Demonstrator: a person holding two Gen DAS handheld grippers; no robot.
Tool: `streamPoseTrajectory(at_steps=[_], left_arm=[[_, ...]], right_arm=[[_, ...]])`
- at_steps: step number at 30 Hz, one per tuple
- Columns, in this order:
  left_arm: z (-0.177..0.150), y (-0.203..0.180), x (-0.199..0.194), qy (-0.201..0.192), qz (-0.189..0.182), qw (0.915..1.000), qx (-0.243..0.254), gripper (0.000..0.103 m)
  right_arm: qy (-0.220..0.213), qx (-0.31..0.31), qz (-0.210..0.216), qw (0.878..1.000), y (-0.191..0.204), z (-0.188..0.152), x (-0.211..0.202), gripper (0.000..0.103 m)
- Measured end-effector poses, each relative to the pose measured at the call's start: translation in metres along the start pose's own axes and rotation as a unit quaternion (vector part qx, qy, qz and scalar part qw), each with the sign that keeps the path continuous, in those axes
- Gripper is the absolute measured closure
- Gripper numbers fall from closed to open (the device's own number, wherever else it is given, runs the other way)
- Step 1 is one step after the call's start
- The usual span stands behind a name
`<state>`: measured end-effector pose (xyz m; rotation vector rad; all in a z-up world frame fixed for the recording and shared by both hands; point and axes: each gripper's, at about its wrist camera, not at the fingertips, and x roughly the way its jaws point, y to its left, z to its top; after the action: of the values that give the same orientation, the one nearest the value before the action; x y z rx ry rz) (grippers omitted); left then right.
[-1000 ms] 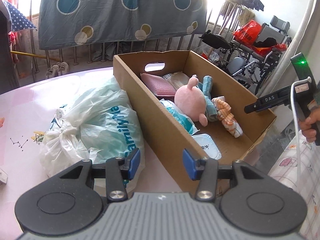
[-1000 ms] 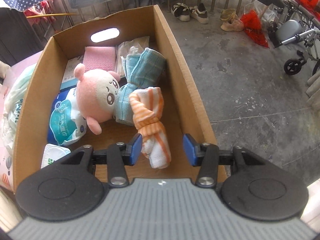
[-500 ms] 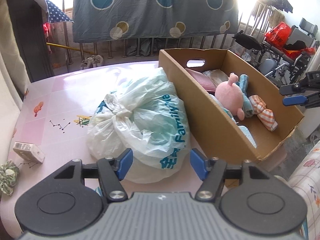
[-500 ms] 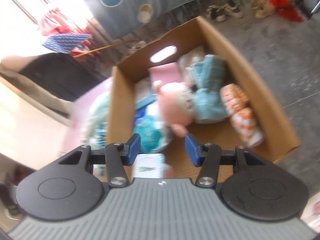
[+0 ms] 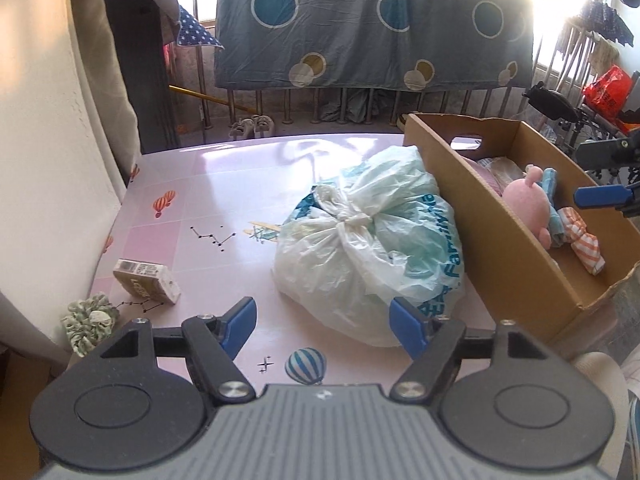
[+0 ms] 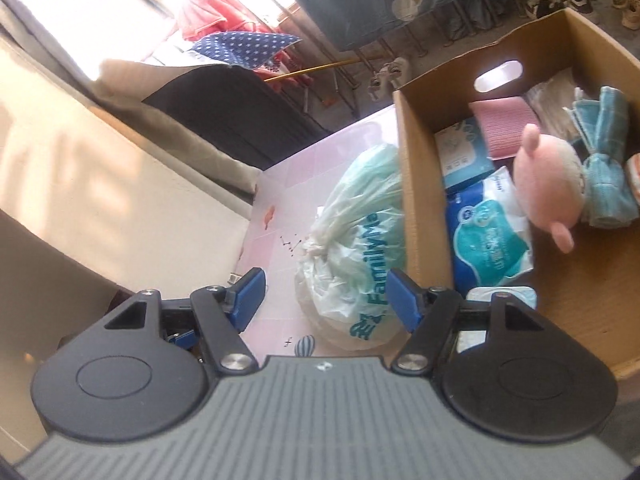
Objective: Organize soft objects
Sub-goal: 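Grasp the gold carton with the right gripper while the left gripper grasps the green scrunchie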
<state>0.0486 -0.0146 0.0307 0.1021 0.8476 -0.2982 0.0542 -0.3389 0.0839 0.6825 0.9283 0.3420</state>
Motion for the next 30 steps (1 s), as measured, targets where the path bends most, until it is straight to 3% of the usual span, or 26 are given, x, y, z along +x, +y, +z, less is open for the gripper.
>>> streamPoseTrajectory(at_steps=[6,8,17,19,23,30], left_arm=[[-0.025,0.034,-0.007,-0.024,0.057,0.998,-0.015,0.029],[-0.034,0.051,-0.009,-0.037,0.094,0.9947,-0.016,0.028],[-0.068,0.115,0.018,-0.048,0.253,0.9651,0.048,0.03],[-0.07,0.124,0.027,-0.046,0.261,0.9622,0.064,0.032],[-0.068,0.139,0.046,-0.035,0.235,0.9689,0.069,0.038],[-0.069,0.156,0.083,-0.004,0.215,0.9723,0.092,0.045]], right_arm=[[0.034,-0.026,0.038,0.998,0.041,-0.003,0.05,0.035],[0.054,-0.041,0.047,0.997,0.059,-0.004,0.074,0.032],[0.131,-0.16,0.064,0.976,0.15,0.0,0.196,0.03],[0.146,-0.201,0.063,0.967,0.171,0.001,0.227,0.03],[0.18,-0.264,0.067,0.945,0.205,-0.001,0.294,0.03],[0.221,-0.328,0.057,0.917,0.221,-0.01,0.395,0.031]])
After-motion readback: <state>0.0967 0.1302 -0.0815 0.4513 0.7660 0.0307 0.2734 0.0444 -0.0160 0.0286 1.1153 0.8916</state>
